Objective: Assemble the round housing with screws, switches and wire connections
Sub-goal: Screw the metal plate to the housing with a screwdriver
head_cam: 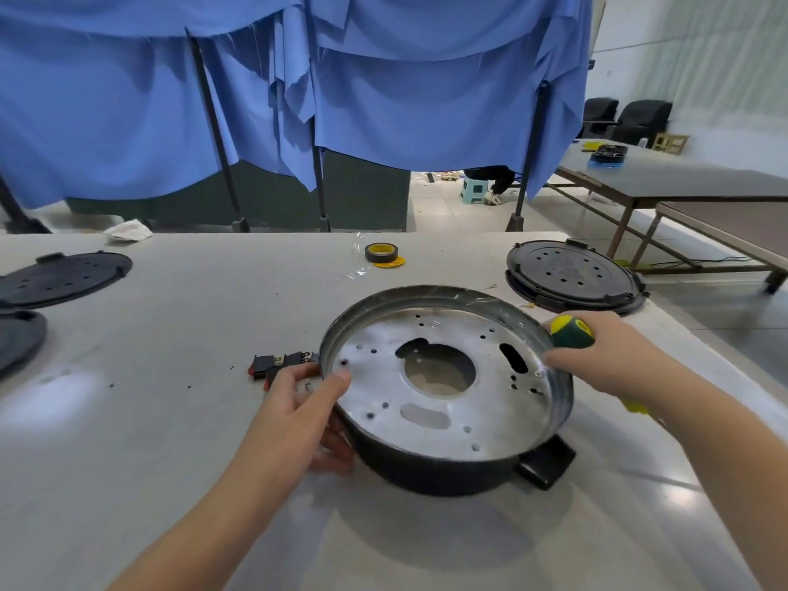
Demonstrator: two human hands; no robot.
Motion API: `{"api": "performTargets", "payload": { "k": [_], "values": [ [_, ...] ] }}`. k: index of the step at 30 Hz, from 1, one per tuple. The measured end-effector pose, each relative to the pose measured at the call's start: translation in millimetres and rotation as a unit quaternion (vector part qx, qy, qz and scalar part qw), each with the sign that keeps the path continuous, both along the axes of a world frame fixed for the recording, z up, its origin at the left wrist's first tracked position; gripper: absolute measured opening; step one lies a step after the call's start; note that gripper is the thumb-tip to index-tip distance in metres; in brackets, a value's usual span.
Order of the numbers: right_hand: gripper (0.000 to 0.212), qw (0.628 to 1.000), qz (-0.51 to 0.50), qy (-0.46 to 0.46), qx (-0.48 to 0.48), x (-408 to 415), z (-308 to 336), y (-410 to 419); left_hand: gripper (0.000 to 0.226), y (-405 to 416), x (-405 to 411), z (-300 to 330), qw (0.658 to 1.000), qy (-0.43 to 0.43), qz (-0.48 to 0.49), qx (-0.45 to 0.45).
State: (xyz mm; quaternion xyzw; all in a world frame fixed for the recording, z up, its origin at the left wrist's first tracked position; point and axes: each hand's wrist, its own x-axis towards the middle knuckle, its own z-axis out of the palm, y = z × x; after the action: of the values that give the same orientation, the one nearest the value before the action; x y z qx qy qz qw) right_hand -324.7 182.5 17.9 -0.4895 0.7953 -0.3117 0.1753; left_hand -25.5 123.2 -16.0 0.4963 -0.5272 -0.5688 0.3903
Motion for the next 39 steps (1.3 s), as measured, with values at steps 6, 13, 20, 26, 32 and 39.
{"api": "performTargets", "payload": {
  "k": [6,13,20,26,32,39],
  "values": [
    [0.028,0.997,0.073,0.021,0.002,-16.4,4.3,-14.4,0.021,-9.9,3.2,-7.7,0.999,-0.032,0.002,-0.016],
    [0.021,0.976,-0.041,0.129,-0.173,-3.2,-6.0,-13.1,0.02,-6.6,0.5,-9.8,1.0,0.006,-0.016,0.006],
    [0.015,0.96,0.095,0.19,-0.18,39.4,7.0,16.0,0.013,-3.1,-3.7,-7.7,0.998,0.045,-0.014,0.033],
    [0.014,0.942,0.137,0.268,-0.151,57.2,1.6,19.9,0.02,-26.6,18.8,-5.4,0.989,-0.104,0.021,-0.102],
    [0.018,0.944,0.124,0.276,-0.131,54.1,-1.9,21.8,0.02,-39.0,37.4,-11.0,0.889,-0.383,0.027,-0.25],
    [0.019,0.949,0.097,0.265,-0.14,53.8,-3.8,23.2,0.018,-43.8,47.8,-8.9,0.885,-0.385,0.001,-0.262]
  ]
}}
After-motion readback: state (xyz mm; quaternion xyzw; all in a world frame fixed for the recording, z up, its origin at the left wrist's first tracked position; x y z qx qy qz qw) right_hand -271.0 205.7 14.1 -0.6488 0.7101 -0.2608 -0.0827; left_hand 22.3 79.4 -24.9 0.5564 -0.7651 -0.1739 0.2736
